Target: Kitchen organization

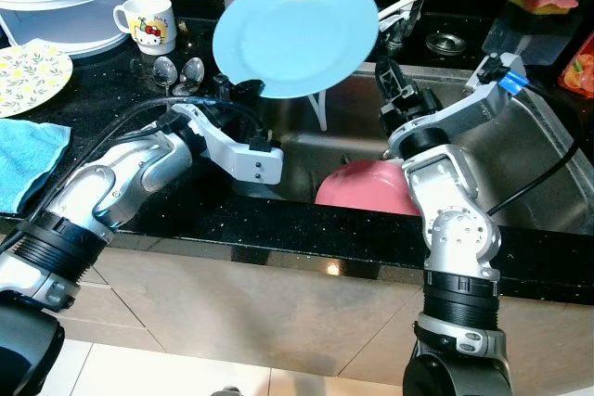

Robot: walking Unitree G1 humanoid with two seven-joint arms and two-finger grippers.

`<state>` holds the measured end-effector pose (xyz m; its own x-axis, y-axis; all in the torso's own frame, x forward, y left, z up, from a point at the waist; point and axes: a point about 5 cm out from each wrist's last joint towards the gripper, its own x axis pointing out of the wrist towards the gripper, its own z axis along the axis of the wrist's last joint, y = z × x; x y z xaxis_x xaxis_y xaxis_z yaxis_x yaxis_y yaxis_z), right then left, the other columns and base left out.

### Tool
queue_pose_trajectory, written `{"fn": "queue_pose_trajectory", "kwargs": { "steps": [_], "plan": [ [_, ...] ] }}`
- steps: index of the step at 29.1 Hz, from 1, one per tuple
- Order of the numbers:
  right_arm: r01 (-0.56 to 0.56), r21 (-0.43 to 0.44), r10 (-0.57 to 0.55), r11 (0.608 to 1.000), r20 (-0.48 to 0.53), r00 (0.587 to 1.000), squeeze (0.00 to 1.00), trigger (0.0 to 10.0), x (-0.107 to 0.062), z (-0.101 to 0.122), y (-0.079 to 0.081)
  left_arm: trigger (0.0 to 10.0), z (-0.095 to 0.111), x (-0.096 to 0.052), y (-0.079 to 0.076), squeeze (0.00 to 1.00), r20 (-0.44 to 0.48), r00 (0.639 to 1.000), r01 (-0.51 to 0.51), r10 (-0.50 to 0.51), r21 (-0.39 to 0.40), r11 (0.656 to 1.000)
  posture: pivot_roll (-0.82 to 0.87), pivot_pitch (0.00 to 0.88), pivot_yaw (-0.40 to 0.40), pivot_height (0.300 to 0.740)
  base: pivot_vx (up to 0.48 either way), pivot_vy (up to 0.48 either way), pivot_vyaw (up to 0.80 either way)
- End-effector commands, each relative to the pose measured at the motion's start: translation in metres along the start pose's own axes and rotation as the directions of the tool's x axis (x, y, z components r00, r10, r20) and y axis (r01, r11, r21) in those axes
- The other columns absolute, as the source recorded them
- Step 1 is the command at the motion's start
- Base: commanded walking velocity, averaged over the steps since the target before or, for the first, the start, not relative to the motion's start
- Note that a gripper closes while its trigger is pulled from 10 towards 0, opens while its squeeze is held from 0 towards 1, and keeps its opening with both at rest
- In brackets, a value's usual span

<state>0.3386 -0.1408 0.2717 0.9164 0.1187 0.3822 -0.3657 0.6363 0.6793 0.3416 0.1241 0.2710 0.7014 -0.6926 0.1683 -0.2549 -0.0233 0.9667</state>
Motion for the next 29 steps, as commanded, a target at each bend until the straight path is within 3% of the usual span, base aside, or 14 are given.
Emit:
{"fn": "queue_pose_trajectory", "kwargs": {
  "steps": [1, 3, 4, 8, 14, 23, 24, 25, 27, 28, 29],
  "plan": [
    [-0.029, 0.03, 0.029, 0.999, 0.005, 1.0, 1.0, 10.0, -0.001, 0.003, 0.005, 10.0, 0.002, 0.002, 0.0, 0.0, 0.024, 1.0, 0.01, -0.01, 0.006, 1.0, 0.29, 0.081, -0.03, 0.74, 0.0, 0.0, 0.0],
    [-0.027, 0.085, 0.027, 0.996, -0.007, 1.0, 1.0, 10.0, 0.0, 0.003, 0.005, 10.0, 0.003, 0.005, -0.001, 0.0, 0.029, 1.0, 0.006, -0.006, 0.002, 1.0, 0.29, 0.073, -0.034, 0.74, 0.0, 0.0, 0.0],
    [-0.028, 0.097, 0.029, 0.995, -0.01, 1.0, 0.02, 10.0, 0.0, 0.003, 0.004, 10.0, 0.004, 0.005, -0.002, 0.0, 0.034, 0.999, 0.006, -0.006, -0.001, 1.0, 0.29, 0.072, -0.033, 0.74, 0.0, 0.0, 0.0],
    [-0.048, 0.138, 0.051, 0.989, -0.014, 0.999, 0.0, 10.0, 0.001, 0.003, 0.006, 10.0, 0.009, 0.008, -0.006, 0.0, 0.061, 0.998, 0.011, -0.01, -0.021, 1.0, 0.29, 0.063, -0.034, 0.74, 0.0, 0.0, 0.0],
    [-0.083, 0.172, 0.083, 0.982, 0.01, 0.997, 0.0, 10.0, -0.001, 0.01, 0.008, 10.0, -0.003, 0.006, -0.003, 0.0, 0.008, 1.0, 0.005, -0.005, 0.007, 1.0, 0.29, 0.058, -0.034, 0.74, 0.0, 0.0, 0.0],
    [-0.11, 0.196, 0.124, 0.974, -0.056, 0.991, 0.0, 10.0, -0.002, -0.002, 0.016, 10.0, 0.013, 0.009, -0.005, 0.0, 0.078, 0.997, -0.003, 0.005, -0.019, 1.0, 0.29, 0.058, -0.034, 0.74, 0.0, 0.0, 0.0],
    [-0.113, 0.198, 0.129, 0.974, -0.069, 0.989, 0.0, 9.1, -0.002, -0.004, 0.017, 10.0, 0.015, 0.009, -0.006, 0.0, 0.085, 0.996, -0.003, 0.005, -0.023, 1.0, 0.28, 0.052, -0.035, 0.74, 0.0, 0.0, 0.0],
    [-0.114, 0.2, 0.132, 0.973, -0.079, 0.988, 0.0, 8.7, -0.003, -0.007, 0.018, 10.0, 0.016, 0.009, -0.006, 0.0, 0.091, 0.996, -0.003, 0.005, -0.021, 1.0, 0.28, 0.052, -0.036, 0.74, 0.0, 0.0, 0.0],
    [-0.112, 0.196, 0.135, 0.974, -0.112, 0.984, 0.0, 6.2, -0.003, -0.012, 0.018, 10.0, 0.019, 0.01, -0.007, 0.0, 0.102, 0.995, -0.004, 0.007, -0.024, 1.0, 0.28, 0.055, -0.038, 0.74, 0.0, 0.0, 0.0],
    [-0.112, 0.196, 0.135, 0.974, -0.112, 0.984, 0.0, 6.2, -0.003, -0.012, 0.018, 10.0, 0.019, 0.01, -0.007, 0.0, 0.102, 0.995, -0.004, 0.007, -0.024, 1.0, 0.28, 0.055, -0.038, 0.74, 0.0, 0.0, 0.0],
    [-0.107, 0.187, 0.133, 0.977, -0.133, 0.982, 0.0, 2.2, -0.004, -0.015, 0.018, 10.0, 0.02, 0.011, -0.007, 0.0, 0.109, 0.994, -0.005, 0.007, -0.027, 1.0, 0.28, 0.057, -0.037, 0.74, 0.0, 0.0, 0.0]
  ]
}}
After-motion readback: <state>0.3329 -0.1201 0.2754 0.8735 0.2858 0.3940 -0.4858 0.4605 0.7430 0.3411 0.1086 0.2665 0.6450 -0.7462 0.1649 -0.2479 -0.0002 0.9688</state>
